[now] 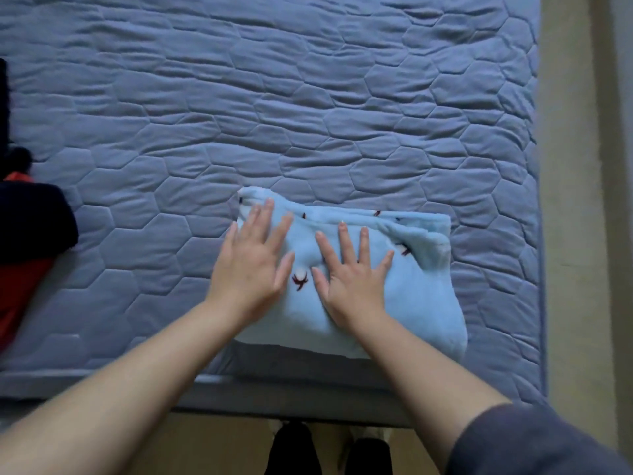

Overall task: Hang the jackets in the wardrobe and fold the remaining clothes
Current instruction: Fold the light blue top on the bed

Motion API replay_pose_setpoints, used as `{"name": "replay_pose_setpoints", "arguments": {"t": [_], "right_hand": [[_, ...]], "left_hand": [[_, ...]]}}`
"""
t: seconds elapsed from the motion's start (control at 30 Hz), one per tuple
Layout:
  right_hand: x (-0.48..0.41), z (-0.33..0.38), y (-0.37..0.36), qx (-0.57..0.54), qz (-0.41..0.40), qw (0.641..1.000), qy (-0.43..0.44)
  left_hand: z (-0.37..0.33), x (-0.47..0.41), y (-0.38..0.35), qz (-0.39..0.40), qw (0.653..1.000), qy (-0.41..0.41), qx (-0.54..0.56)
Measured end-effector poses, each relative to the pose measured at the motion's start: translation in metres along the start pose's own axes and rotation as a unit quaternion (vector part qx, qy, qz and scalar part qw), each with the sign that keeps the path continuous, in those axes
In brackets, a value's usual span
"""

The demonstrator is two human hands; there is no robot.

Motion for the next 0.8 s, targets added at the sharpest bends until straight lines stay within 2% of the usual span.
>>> {"name": "replay_pose_setpoints", "arguments": {"t": [0.03,0.07,0.17,0.4,0.53,0.63,0.67,0.73,0.8], "right_hand": [[0.002,-0.002,-0.003,-0.003,-0.011,1.000,-0.007],[0.004,-0.004,-0.006,-0.002,-0.020,1.000,-0.011],[-0.002,-0.016,-0.019,0.019,-0.046,0.999,-0.004],[-0.057,-0.030,-0.052,0.010,-0.098,0.994,0.038],[-0.057,-0.036,-0.040,-0.012,-0.056,0.996,0.071],[-0.057,-0.075,-0.017,0.041,-0.022,0.992,0.118],[-0.059,-0.096,-0.010,0.063,-0.021,0.992,0.108],[-0.060,-0.137,0.003,0.081,-0.038,0.995,0.034],[-0.054,-0.167,0.017,0.050,-0.085,0.994,-0.036]], "left_hand": [[-0.005,0.012,-0.009,0.020,0.998,-0.039,-0.048],[-0.005,0.018,-0.020,0.047,0.995,-0.045,-0.080],[0.015,0.007,-0.053,0.098,0.987,0.027,-0.123],[0.043,-0.017,-0.116,0.058,0.990,0.064,-0.110],[0.040,-0.021,-0.111,0.078,0.988,0.074,-0.115],[0.032,-0.023,-0.103,0.113,0.979,0.103,-0.138],[0.028,-0.025,-0.102,0.118,0.976,0.114,-0.142],[0.017,-0.030,-0.101,0.123,0.972,0.146,-0.137],[0.008,-0.034,-0.102,0.122,0.970,0.187,-0.100]]}}
Point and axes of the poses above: each hand's wrist, its own x-axis away from the middle knuckle, its own y-axis out of the back of the hand, z = x × y, the point moved 3 cm from there along -x, towards the middle knuckle, and after that the axes turned 4 degrees about -x, right-handed, at the moved point
